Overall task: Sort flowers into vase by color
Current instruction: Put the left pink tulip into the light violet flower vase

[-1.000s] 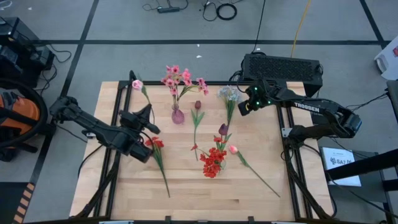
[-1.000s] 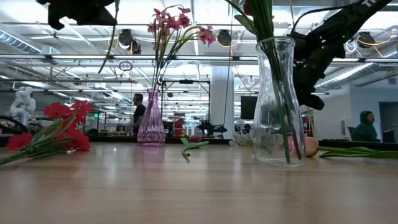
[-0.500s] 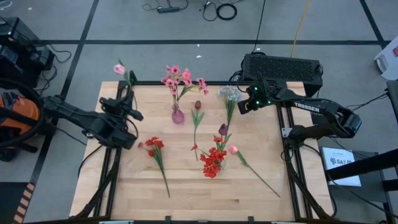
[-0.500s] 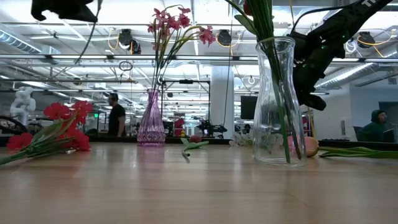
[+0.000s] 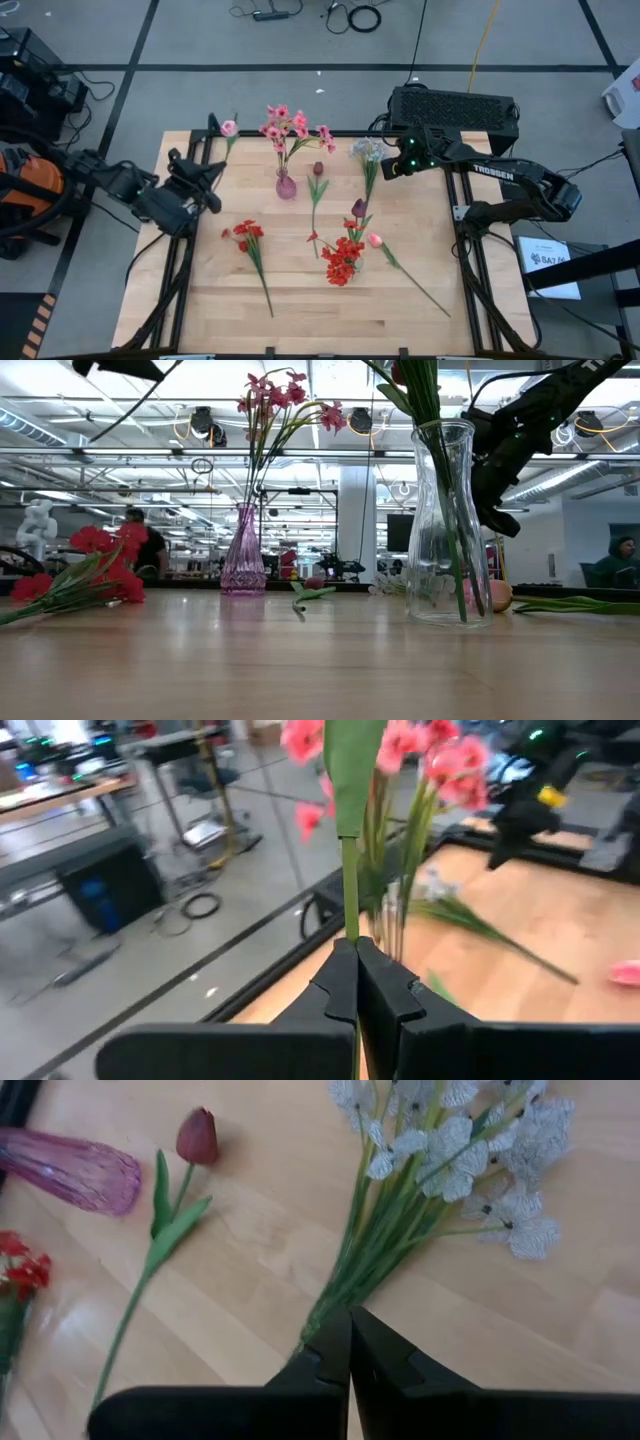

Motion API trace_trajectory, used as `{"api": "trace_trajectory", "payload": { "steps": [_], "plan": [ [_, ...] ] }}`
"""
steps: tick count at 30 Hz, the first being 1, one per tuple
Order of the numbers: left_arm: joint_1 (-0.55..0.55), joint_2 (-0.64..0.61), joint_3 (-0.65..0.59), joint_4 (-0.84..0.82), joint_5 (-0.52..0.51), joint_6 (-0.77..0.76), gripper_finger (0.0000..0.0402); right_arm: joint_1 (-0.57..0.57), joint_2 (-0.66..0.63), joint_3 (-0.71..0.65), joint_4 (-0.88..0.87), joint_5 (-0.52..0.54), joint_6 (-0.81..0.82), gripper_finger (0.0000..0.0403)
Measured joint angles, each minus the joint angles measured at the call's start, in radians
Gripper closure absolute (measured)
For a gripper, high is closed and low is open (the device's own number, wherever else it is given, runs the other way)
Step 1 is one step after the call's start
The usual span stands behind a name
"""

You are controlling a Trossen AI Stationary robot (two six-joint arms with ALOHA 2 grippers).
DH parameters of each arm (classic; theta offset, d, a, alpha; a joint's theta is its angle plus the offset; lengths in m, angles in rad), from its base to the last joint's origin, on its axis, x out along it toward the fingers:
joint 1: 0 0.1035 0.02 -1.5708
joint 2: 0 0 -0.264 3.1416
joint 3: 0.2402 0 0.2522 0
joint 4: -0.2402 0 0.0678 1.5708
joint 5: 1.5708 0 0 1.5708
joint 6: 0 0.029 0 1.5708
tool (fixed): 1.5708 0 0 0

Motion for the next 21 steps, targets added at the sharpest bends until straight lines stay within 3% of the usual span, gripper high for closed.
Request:
{"api": "trace_trajectory", "payload": {
  "steps": [6,8,11,14,21],
  "plan": [
    [0.000,-0.144,-0.035,0.053,0.003,0.079,0.0402,0.000,0.000,0.000,0.027,0.001,0.003,0.0403],
    [0.000,-0.210,-0.096,0.164,0.002,0.113,0.0402,0.000,0.000,0.000,0.041,0.002,0.003,0.0403],
    [0.000,-0.289,-0.239,0.433,0.058,0.258,0.0402,0.000,0.000,0.000,0.040,0.002,0.011,0.0403],
    [0.006,-0.335,-0.401,0.790,0.117,0.503,0.0402,0.000,0.000,0.000,0.041,0.001,0.028,0.0403],
    [0.097,-0.347,-0.721,1.502,0.288,0.852,0.0402,0.001,0.000,0.000,0.040,0.000,0.029,0.0403]
  ]
}}
